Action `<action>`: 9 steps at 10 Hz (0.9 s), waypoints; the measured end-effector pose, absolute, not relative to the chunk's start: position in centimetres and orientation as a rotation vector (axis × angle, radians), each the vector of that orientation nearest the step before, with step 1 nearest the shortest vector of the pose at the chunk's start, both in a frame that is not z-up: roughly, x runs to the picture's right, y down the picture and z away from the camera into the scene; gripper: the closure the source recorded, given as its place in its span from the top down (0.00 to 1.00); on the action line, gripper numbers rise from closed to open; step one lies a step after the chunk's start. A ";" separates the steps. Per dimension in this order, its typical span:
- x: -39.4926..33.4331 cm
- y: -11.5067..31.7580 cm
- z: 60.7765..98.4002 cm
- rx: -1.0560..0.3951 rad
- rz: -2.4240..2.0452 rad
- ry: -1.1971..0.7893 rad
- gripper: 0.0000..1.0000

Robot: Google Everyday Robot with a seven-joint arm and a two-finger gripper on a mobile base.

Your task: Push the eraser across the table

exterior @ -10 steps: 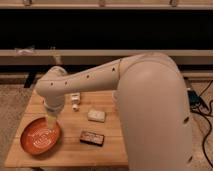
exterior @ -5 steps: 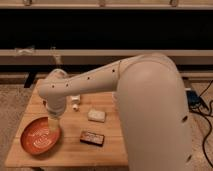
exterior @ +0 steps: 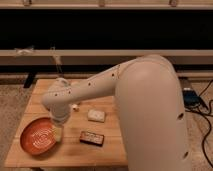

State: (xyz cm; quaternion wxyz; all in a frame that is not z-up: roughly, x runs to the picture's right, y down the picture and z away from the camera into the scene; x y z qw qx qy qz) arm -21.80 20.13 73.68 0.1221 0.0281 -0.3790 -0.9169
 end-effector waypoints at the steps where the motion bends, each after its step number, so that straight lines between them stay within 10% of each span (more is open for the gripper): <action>1: -21.6 20.9 74.0 0.071 -2.668 -1.114 0.66; 7: -19.4 24.3 76.1 -0.036 -2.676 -1.046 0.05; 9: -18.7 24.3 76.9 -0.048 -2.674 -1.028 0.00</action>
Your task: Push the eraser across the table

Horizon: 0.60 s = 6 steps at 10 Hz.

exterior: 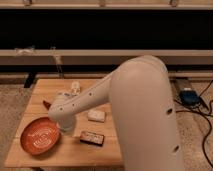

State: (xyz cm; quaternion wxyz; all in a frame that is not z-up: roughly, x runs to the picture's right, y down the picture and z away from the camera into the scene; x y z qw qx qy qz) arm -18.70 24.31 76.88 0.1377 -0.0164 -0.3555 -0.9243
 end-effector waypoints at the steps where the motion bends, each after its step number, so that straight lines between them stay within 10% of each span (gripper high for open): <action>1: -18.2 24.3 77.3 -0.044 -2.663 -1.024 0.00; 6: -15.7 24.1 79.1 0.006 -2.636 -1.013 0.00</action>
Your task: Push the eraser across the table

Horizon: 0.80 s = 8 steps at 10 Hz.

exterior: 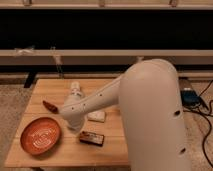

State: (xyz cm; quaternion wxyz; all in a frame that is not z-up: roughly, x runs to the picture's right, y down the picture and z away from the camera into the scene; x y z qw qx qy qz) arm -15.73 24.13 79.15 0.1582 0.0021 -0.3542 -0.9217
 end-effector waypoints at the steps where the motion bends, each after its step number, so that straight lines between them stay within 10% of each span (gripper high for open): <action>1: -15.4 24.1 79.2 0.014 -2.633 -1.011 0.00; 8: -15.8 25.1 79.5 0.040 -2.638 -1.041 0.00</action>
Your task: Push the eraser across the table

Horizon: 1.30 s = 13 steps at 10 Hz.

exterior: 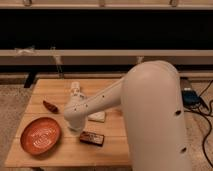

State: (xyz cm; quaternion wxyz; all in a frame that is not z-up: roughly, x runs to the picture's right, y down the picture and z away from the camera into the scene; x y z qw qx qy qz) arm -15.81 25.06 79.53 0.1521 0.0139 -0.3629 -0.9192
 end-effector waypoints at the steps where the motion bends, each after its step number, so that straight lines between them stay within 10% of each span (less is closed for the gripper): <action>1: -15.4 25.2 79.6 0.034 -2.630 -1.045 0.00; 13: -5.4 27.0 77.4 -0.102 -2.437 -0.977 0.00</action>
